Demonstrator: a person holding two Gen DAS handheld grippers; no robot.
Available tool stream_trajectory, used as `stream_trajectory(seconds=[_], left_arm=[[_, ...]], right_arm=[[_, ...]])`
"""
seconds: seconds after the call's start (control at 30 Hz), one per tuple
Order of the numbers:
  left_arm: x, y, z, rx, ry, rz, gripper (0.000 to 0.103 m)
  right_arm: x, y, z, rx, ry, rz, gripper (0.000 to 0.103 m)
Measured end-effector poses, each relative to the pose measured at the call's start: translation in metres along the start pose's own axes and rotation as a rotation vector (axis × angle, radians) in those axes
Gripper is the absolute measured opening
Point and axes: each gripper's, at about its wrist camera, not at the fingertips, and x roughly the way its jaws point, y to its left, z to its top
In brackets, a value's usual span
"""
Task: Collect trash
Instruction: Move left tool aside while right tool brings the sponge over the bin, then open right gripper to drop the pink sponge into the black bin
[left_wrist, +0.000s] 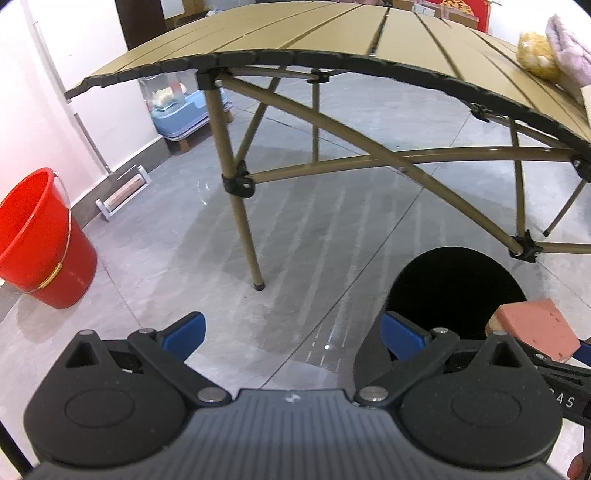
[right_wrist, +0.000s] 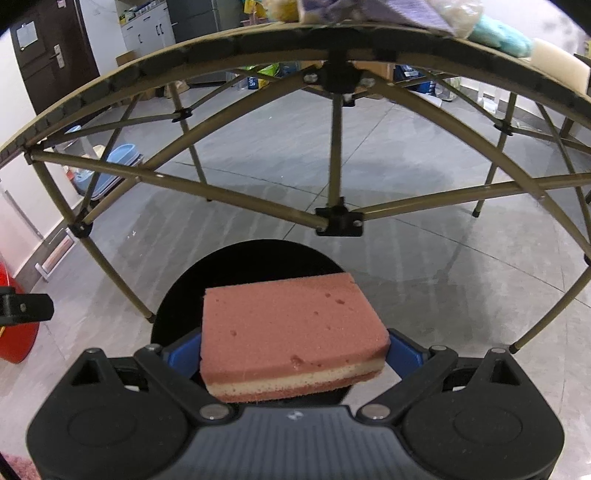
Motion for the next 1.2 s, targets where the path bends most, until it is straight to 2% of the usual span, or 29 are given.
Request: stream_trajectory(seconds=[0.5, 1.2], left_arm=[[0.015, 0.023, -0.003, -0.023, 0.044, 0.037, 0.103], [0.014, 0.028, -0.003, -0.031, 0.047, 0.004, 0.103]], right_arm=[[0.036, 0.028, -0.004, -0.016, 0.069, 0.016, 0.099], [0.06, 0.035, -0.005, -0.015, 0.126, -0.006, 0.103]])
